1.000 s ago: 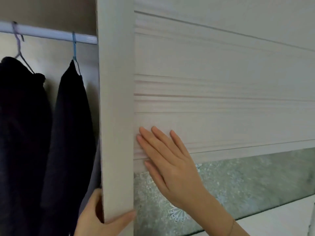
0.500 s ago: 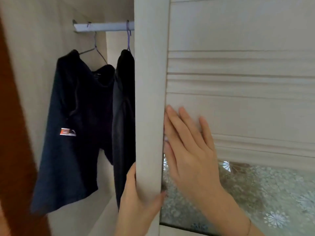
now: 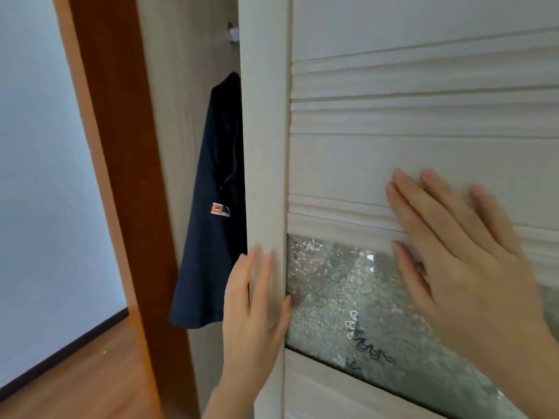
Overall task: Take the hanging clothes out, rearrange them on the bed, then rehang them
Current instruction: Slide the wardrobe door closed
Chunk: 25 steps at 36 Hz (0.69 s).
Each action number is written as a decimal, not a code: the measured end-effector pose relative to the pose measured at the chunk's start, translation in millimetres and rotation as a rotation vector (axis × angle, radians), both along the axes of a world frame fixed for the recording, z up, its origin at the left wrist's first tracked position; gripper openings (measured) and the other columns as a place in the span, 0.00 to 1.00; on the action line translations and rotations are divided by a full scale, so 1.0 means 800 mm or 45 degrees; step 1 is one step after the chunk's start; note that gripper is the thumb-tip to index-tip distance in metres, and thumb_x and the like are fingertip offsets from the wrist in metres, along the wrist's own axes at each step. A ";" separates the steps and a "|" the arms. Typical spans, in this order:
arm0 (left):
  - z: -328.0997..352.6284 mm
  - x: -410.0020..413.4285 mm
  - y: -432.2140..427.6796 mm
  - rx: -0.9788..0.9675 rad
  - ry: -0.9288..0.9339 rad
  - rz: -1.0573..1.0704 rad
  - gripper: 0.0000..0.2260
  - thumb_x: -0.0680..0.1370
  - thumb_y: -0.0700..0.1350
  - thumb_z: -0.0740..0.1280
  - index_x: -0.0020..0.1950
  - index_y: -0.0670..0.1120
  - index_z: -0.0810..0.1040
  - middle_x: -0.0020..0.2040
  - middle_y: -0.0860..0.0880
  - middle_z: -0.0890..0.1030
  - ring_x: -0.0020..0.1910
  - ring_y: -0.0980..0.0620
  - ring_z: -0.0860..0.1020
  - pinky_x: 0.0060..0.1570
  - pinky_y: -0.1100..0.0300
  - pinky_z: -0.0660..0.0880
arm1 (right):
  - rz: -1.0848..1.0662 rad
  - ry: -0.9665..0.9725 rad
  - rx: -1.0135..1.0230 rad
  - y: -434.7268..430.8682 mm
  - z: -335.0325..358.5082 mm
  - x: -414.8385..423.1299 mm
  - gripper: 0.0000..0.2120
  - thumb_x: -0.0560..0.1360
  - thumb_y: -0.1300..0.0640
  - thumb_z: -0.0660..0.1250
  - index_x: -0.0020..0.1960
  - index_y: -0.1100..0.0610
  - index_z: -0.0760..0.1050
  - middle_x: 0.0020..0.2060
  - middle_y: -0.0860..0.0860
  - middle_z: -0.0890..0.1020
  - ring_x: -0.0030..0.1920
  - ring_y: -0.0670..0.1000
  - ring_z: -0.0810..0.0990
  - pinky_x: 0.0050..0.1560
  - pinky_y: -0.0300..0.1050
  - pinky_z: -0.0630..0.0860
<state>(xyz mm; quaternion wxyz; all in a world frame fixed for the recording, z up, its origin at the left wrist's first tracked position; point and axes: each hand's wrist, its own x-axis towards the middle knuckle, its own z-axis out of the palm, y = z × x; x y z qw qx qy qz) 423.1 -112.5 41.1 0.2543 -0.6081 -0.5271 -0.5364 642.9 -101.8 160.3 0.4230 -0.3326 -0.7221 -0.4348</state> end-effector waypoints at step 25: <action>-0.008 -0.229 0.047 -0.182 -0.175 0.126 0.55 0.69 0.18 0.61 0.74 0.68 0.41 0.76 0.68 0.43 0.76 0.65 0.47 0.73 0.70 0.50 | -0.134 -0.123 -0.030 0.046 -0.009 -0.270 0.26 0.79 0.54 0.57 0.75 0.59 0.58 0.75 0.51 0.61 0.75 0.51 0.58 0.74 0.53 0.55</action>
